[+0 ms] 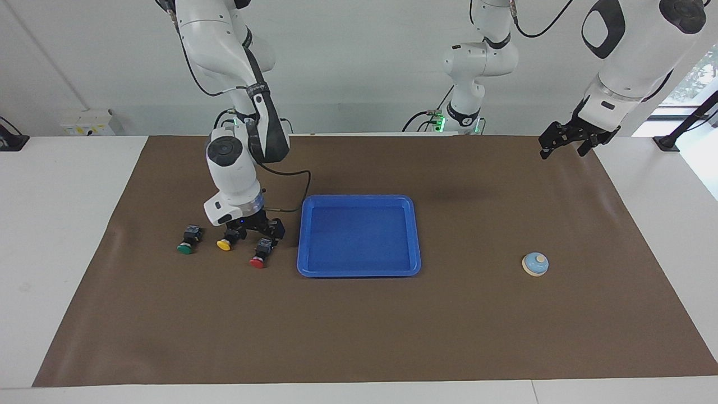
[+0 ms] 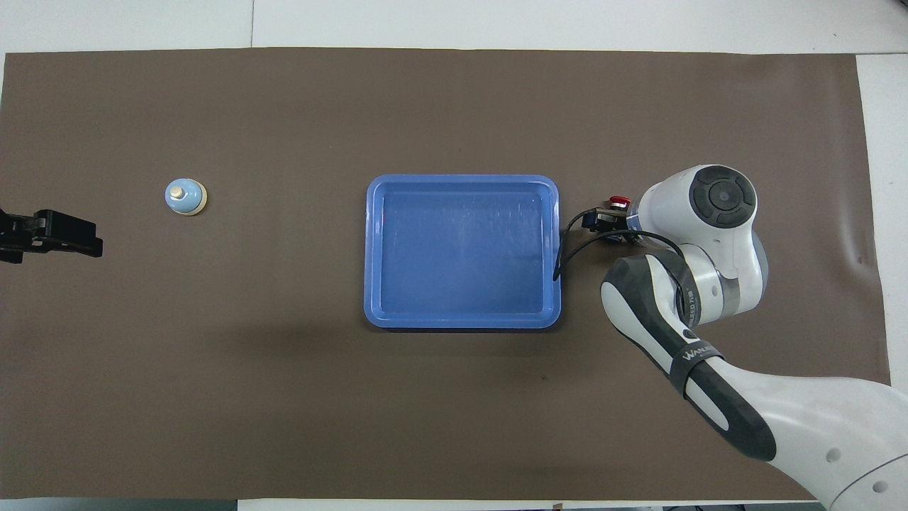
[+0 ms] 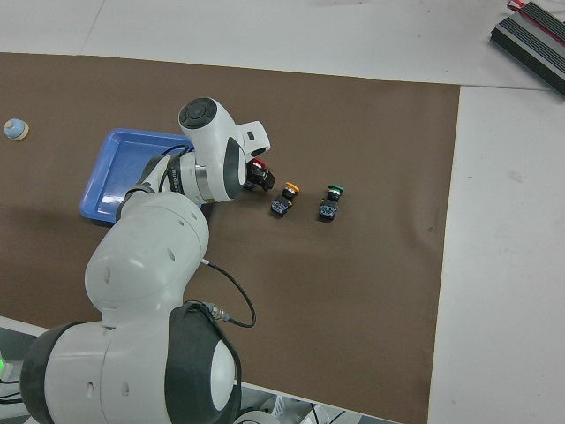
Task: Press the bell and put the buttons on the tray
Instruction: 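Lift the red button and carry it toward the blue tray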
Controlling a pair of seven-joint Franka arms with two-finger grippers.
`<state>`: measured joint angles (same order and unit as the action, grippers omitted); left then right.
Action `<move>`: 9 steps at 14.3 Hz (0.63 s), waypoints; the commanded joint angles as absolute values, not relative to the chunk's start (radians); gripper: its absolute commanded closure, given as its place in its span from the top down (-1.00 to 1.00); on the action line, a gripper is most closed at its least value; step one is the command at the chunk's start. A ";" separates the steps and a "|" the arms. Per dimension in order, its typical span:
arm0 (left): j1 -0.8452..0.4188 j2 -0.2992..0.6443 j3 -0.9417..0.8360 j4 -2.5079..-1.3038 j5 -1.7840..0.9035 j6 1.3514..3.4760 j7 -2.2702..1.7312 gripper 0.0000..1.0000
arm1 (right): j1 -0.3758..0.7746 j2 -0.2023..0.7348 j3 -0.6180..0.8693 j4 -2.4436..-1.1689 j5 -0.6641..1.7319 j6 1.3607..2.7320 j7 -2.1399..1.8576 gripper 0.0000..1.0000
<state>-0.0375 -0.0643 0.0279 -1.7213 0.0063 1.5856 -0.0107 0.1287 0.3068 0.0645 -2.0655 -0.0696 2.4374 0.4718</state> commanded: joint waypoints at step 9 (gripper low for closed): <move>-0.038 -0.066 0.035 -1.717 -0.008 1.592 0.005 1.00 | 0.132 0.337 0.064 -2.039 -0.095 2.467 0.563 -1.00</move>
<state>-0.0375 -0.0643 0.0279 -1.7213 0.0063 1.5856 -0.0107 0.1288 0.3258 0.0645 -2.0481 -0.0711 2.4519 0.5120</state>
